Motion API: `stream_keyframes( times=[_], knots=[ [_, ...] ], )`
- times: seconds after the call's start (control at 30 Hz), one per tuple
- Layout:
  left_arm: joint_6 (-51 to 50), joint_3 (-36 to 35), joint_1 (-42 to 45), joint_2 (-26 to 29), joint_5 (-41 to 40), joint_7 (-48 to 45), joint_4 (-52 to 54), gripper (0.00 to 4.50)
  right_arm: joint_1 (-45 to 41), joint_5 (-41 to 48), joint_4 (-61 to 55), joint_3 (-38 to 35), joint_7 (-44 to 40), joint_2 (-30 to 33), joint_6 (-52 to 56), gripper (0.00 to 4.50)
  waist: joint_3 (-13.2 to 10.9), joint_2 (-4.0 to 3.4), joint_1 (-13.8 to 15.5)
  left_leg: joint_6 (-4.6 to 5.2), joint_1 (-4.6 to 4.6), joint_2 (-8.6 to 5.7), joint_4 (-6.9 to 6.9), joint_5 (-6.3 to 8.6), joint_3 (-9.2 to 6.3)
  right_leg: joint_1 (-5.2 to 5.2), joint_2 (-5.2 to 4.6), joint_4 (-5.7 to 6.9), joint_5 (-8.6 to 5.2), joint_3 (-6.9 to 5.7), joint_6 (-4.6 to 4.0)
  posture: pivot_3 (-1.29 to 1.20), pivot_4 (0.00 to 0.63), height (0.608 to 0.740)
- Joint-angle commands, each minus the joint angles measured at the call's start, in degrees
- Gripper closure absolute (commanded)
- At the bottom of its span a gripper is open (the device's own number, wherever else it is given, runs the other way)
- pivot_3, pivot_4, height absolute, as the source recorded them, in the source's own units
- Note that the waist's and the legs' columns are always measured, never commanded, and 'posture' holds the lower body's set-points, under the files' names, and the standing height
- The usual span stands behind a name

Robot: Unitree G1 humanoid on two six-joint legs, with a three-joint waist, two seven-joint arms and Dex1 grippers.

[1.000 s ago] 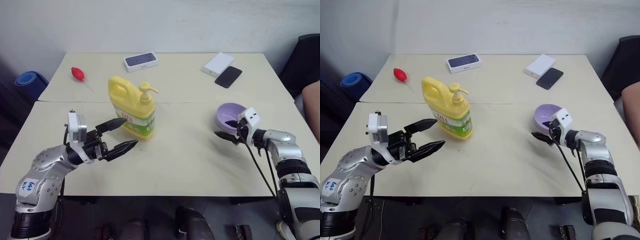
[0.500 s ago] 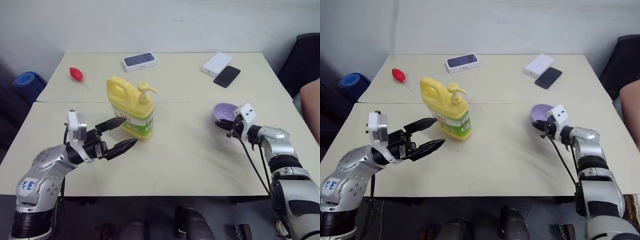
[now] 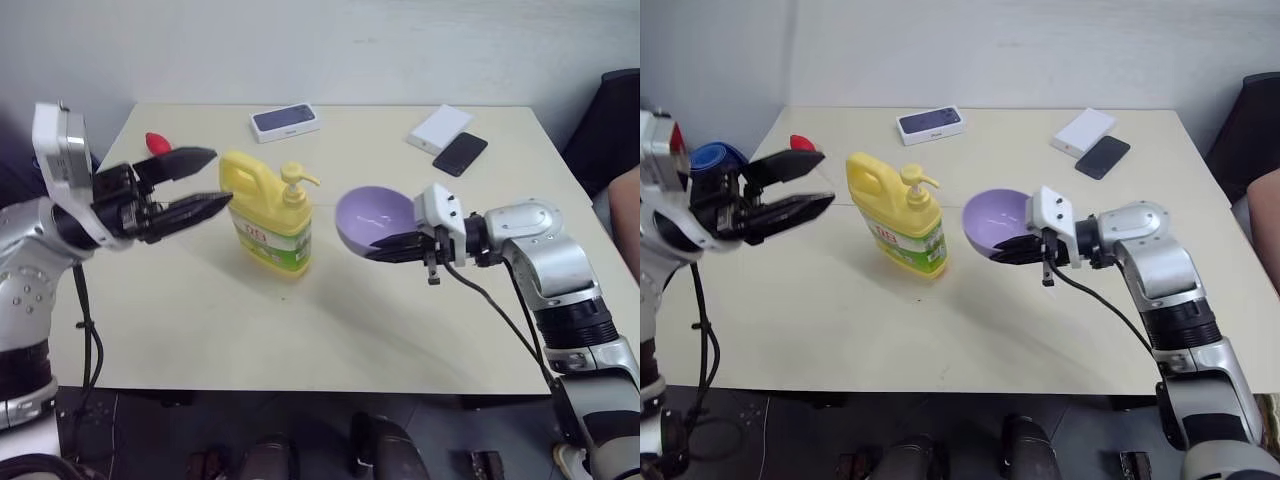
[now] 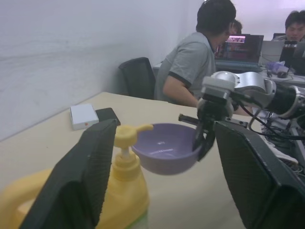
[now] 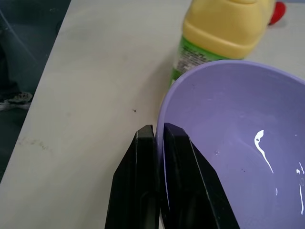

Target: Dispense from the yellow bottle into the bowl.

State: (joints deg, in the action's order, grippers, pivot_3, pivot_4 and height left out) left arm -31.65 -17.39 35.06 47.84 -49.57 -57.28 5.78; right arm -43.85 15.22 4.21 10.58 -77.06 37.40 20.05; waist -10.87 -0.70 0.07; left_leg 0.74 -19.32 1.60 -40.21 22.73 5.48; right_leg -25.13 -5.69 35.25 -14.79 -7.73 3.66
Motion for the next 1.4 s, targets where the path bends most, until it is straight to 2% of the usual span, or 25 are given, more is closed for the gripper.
stream_keyframes(
  times=[0.03,0.27,0.4,0.53,1.1,1.23,1.4],
  knots=[
    [5.4,4.8,8.3,-1.2,6.8,-3.0,-7.8,2.36,-2.0,0.6,-3.7,0.7,0.3,-0.4,1.5,4.5,-0.1,0.08,0.0,0.0,-0.01,-0.01,-0.01,0.0,0.02,-0.01,0.09,0.01,0.0,-0.08,0.0,0.0,0.15,0.74],
    [11.8,12.7,19.0,-8.7,16.0,-6.6,-20.3,4.45,-3.8,1.0,-5.4,1.6,1.0,-1.1,3.1,4.5,-0.1,0.13,-0.2,-0.01,-0.07,-0.19,-0.04,-0.01,0.24,-0.22,0.22,0.16,0.0,-0.09,0.01,0.0,0.15,0.74],
    [14.6,14.4,22.6,-12.6,20.0,-5.8,-26.0,4.49,-4.1,1.5,-6.7,1.6,1.1,-1.4,4.0,4.5,-0.1,0.18,-0.3,-0.02,-0.1,-0.17,-0.07,-0.01,0.29,-0.29,0.23,0.21,0.0,-0.07,0.01,0.0,0.15,0.74],
    [15.6,15.4,23.2,-14.0,22.0,-7.8,-28.3,4.49,-4.0,1.5,-7.5,1.7,1.2,-1.5,4.8,4.5,-0.1,0.18,-0.3,-0.02,-0.11,-0.17,-0.09,-0.01,0.3,-0.3,0.21,0.23,0.0,-0.07,0.01,0.0,0.15,0.74],
    [12.5,22.0,20.2,-13.3,31.7,-9.4,-30.8,4.49,-5.7,0.7,-6.8,2.0,1.8,-2.1,4.3,4.5,-0.1,0.21,-0.2,0.0,-0.13,0.01,-0.41,0.0,0.26,-0.3,0.17,0.47,0.0,-0.02,0.01,0.0,0.15,0.74],
    [12.9,20.5,19.6,-14.2,29.5,-12.2,-29.0,4.49,-5.7,0.7,-7.2,2.0,2.0,-2.0,4.5,4.5,-0.1,0.24,-0.2,-0.01,-0.41,0.04,-0.54,0.0,0.2,-0.46,0.19,0.44,0.0,-0.11,0.0,0.0,0.15,0.74],
    [13.0,17.5,21.5,-11.7,27.6,-15.9,-29.5,4.49,-5.3,0.9,-7.6,1.8,2.0,-1.6,5.0,4.5,-0.1,0.24,-0.3,0.0,-0.84,0.08,-0.89,0.0,0.08,-0.58,0.16,0.46,0.01,-0.29,0.0,0.0,0.15,0.74]
  ],
)
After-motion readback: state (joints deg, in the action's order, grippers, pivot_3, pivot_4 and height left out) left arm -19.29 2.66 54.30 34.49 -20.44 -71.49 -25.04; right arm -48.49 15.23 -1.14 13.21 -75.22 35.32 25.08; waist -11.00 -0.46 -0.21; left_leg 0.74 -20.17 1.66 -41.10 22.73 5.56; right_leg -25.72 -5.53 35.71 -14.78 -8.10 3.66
